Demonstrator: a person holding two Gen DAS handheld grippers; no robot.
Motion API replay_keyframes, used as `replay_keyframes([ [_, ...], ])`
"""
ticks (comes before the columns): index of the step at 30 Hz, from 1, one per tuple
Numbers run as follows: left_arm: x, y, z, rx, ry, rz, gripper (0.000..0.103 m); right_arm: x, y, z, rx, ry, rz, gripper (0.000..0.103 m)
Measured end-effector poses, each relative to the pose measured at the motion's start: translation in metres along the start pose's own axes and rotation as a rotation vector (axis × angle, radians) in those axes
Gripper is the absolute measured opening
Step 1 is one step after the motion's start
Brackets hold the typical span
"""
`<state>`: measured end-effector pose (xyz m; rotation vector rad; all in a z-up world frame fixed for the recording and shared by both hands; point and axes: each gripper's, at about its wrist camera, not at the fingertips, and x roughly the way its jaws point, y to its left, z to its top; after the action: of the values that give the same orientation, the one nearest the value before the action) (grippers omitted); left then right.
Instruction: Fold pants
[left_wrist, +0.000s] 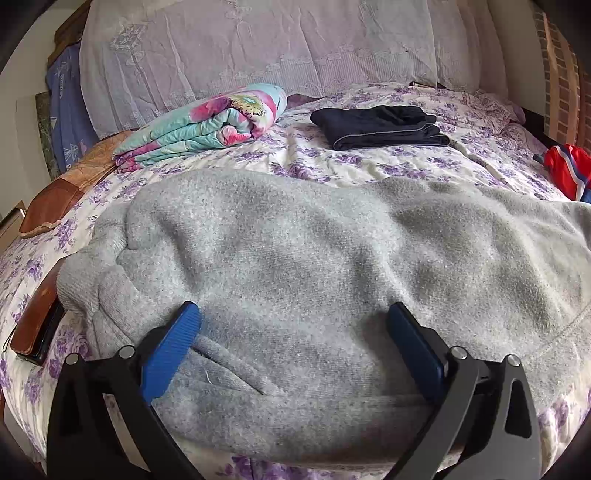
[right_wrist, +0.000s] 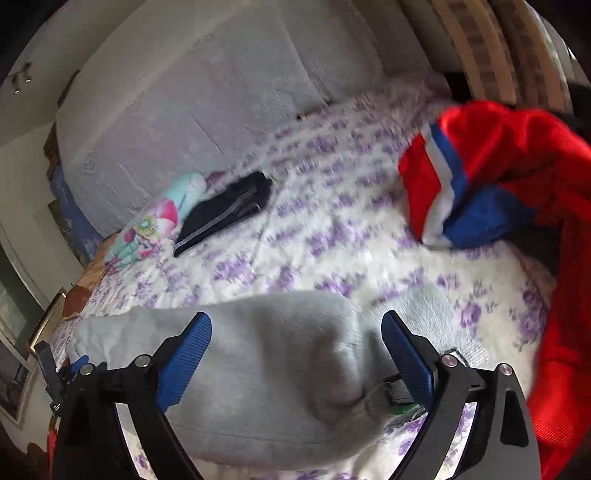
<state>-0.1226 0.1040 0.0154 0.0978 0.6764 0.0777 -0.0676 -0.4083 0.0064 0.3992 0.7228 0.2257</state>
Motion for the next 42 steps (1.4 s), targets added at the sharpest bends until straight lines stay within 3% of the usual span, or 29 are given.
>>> replay_keyframes([
  [1,-0.001,0.000,-0.001,-0.001,-0.002,0.001,0.099,0.019,-0.022,-0.006,0.060,0.074,0.046,0.095],
  [2,-0.001,0.001,-0.001,0.000,-0.004,-0.001,0.099,0.014,-0.028,-0.009,0.060,0.012,0.093,0.094],
  [4,-0.002,0.001,-0.002,0.004,-0.005,-0.001,0.099,-0.008,-0.028,-0.009,0.110,0.000,0.095,0.092],
  [7,-0.002,0.001,-0.002,0.007,-0.004,-0.003,0.099,-0.060,-0.028,-0.017,0.165,-0.134,0.170,0.093],
  [10,-0.002,0.002,-0.002,0.006,-0.006,-0.004,0.099,-0.068,-0.032,-0.035,0.165,-0.050,0.197,0.093],
  [13,-0.003,0.001,-0.002,0.002,-0.007,-0.001,0.099,-0.054,-0.053,-0.057,0.249,0.049,0.218,0.093],
  [18,-0.005,0.000,-0.003,-0.001,-0.014,0.006,0.099,-0.044,-0.058,-0.054,0.291,0.018,0.228,0.093],
  [26,-0.009,0.001,-0.009,-0.003,-0.033,0.002,0.099,-0.021,-0.055,-0.034,0.288,0.014,0.137,0.091],
  [30,-0.013,-0.001,-0.018,0.005,-0.068,0.009,0.099,-0.021,-0.057,-0.042,0.263,-0.058,0.052,0.047],
  [33,-0.015,0.000,-0.019,-0.004,-0.077,0.008,0.099,-0.026,-0.053,-0.043,0.265,-0.102,0.067,0.033],
  [36,-0.015,0.000,-0.019,-0.005,-0.078,0.006,0.099,-0.044,-0.019,-0.027,0.168,-0.185,0.054,0.029],
  [39,-0.016,0.002,-0.019,-0.014,-0.090,-0.002,0.099,-0.058,0.045,-0.015,-0.051,-0.266,-0.002,0.029],
  [42,-0.017,0.003,-0.020,-0.023,-0.100,-0.014,0.099,-0.049,0.117,-0.020,-0.287,-0.287,-0.048,0.029],
])
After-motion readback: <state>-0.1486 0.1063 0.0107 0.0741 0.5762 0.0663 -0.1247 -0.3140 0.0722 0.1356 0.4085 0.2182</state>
